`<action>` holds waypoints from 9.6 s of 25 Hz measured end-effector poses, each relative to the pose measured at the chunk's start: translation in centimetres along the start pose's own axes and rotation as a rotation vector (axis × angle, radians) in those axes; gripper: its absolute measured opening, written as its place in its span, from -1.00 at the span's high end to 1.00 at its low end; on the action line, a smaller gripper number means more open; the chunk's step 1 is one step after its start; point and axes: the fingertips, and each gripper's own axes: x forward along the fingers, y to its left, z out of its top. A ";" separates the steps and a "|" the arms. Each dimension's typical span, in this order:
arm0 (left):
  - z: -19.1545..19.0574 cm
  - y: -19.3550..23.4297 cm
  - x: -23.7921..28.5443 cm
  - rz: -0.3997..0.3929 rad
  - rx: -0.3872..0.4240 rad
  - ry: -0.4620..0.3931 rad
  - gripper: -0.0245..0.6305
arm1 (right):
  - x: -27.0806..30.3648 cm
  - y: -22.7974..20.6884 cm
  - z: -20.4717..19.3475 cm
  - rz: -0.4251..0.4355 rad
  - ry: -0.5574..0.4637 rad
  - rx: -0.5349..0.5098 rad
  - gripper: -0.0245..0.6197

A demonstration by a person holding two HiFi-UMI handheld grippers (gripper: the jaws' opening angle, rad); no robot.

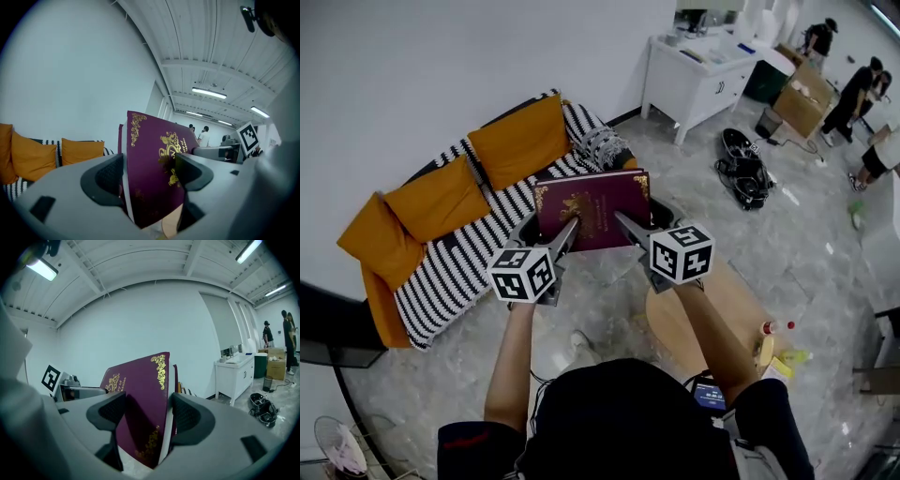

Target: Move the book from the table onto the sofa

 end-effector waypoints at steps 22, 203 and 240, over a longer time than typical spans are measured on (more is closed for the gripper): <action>4.8 17.1 -4.5 0.098 -0.029 -0.051 -0.18 | 15.8 9.9 2.6 0.097 0.017 -0.030 -0.06; -3.4 44.5 28.4 0.161 -0.078 0.237 0.87 | 56.4 -8.0 -6.7 0.238 0.340 0.012 0.88; 12.0 33.5 17.6 0.271 0.035 -0.034 0.87 | 45.4 2.4 10.7 0.451 0.011 -0.094 0.87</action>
